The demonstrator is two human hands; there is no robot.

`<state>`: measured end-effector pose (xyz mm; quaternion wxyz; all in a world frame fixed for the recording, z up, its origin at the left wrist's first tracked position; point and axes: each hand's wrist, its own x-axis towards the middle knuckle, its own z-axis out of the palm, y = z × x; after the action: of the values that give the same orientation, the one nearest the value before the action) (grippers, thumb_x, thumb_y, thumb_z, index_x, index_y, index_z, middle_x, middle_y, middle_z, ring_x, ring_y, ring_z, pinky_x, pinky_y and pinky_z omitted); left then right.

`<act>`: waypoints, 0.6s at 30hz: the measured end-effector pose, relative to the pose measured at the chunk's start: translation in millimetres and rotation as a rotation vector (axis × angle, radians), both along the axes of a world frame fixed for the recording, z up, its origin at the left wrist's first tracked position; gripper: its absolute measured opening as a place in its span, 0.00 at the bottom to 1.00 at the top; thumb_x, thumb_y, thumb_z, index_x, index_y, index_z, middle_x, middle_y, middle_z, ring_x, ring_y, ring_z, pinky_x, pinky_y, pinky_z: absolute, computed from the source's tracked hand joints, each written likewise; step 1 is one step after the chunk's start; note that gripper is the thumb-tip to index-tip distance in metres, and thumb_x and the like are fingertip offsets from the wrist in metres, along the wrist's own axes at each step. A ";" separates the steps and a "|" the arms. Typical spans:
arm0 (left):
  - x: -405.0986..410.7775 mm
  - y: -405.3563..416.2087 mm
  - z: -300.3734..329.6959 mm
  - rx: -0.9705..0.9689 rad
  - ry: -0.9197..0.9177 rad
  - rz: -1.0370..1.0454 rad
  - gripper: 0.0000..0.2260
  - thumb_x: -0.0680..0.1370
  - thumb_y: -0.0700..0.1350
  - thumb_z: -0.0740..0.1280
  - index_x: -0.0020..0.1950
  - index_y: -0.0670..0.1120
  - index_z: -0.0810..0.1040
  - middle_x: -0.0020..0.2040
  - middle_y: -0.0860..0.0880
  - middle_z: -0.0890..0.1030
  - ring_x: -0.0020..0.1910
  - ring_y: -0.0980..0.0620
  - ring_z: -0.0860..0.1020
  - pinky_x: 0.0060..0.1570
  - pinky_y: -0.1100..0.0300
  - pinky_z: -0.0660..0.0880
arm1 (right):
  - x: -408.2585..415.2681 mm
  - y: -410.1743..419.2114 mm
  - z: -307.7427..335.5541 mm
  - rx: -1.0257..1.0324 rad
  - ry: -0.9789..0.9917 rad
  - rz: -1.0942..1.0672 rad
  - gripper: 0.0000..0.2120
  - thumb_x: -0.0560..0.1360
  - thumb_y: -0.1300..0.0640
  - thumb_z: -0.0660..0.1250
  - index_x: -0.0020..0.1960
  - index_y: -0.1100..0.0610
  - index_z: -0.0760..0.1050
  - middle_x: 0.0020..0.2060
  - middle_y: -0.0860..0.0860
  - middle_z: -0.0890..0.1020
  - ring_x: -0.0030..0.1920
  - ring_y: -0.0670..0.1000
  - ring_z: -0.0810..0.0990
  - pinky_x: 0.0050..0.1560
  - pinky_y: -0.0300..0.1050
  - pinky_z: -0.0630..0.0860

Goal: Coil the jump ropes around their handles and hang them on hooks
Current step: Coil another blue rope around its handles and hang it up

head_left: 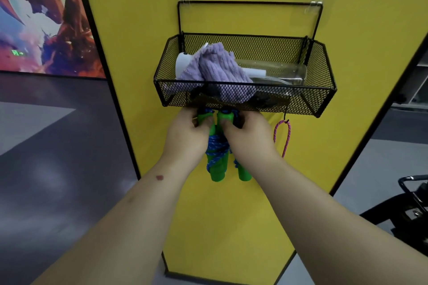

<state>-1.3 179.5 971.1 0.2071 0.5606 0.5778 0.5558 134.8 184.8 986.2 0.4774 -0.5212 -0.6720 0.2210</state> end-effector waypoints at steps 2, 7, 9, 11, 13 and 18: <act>0.7 7.3 1.1 0.010 0.037 0.021 0.04 0.81 0.44 0.66 0.54 0.50 0.80 0.45 0.52 0.83 0.41 0.54 0.79 0.33 0.65 0.69 | -3.2 7.0 -2.2 0.007 -0.040 -0.030 0.05 0.77 0.56 0.68 0.43 0.52 0.73 0.34 0.47 0.76 0.37 0.52 0.72 0.28 0.35 0.60; 1.6 18.7 -4.1 -0.036 0.090 0.027 0.05 0.81 0.42 0.65 0.55 0.48 0.79 0.47 0.50 0.82 0.43 0.47 0.77 0.33 0.58 0.65 | -10.1 15.4 -9.7 0.106 -0.211 -0.092 0.07 0.75 0.56 0.66 0.51 0.58 0.77 0.44 0.57 0.83 0.46 0.62 0.79 0.42 0.48 0.72; 1.7 19.8 -7.8 -0.055 0.104 0.035 0.09 0.82 0.42 0.64 0.61 0.48 0.79 0.53 0.50 0.81 0.50 0.48 0.78 0.37 0.60 0.65 | -11.3 14.9 -11.1 0.152 -0.319 -0.115 0.09 0.74 0.56 0.65 0.52 0.57 0.77 0.45 0.58 0.83 0.47 0.64 0.78 0.46 0.54 0.76; 1.5 18.7 -11.8 -0.079 0.120 0.035 0.14 0.83 0.42 0.64 0.68 0.48 0.78 0.62 0.50 0.80 0.60 0.48 0.78 0.48 0.63 0.67 | -10.9 13.3 -13.4 0.162 -0.459 -0.144 0.12 0.73 0.55 0.65 0.56 0.55 0.76 0.46 0.56 0.83 0.48 0.64 0.76 0.50 0.55 0.75; 1.6 16.5 -16.3 -0.117 0.107 0.020 0.17 0.84 0.43 0.63 0.73 0.49 0.75 0.69 0.49 0.78 0.66 0.48 0.76 0.53 0.62 0.67 | -9.7 10.9 -16.6 0.137 -0.568 -0.161 0.15 0.74 0.53 0.65 0.60 0.54 0.75 0.48 0.55 0.84 0.50 0.64 0.75 0.52 0.55 0.73; 2.5 16.5 -24.8 -0.117 0.064 0.013 0.19 0.84 0.42 0.63 0.75 0.50 0.72 0.70 0.50 0.77 0.66 0.48 0.77 0.54 0.61 0.70 | -5.7 6.6 -21.1 0.131 -0.582 -0.150 0.17 0.76 0.53 0.66 0.64 0.55 0.75 0.55 0.57 0.82 0.55 0.63 0.75 0.56 0.55 0.73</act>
<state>1.2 195.9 946.4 0.2173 0.5611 0.6193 0.5044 129.1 191.3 965.1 0.3123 -0.5788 -0.7531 -0.0174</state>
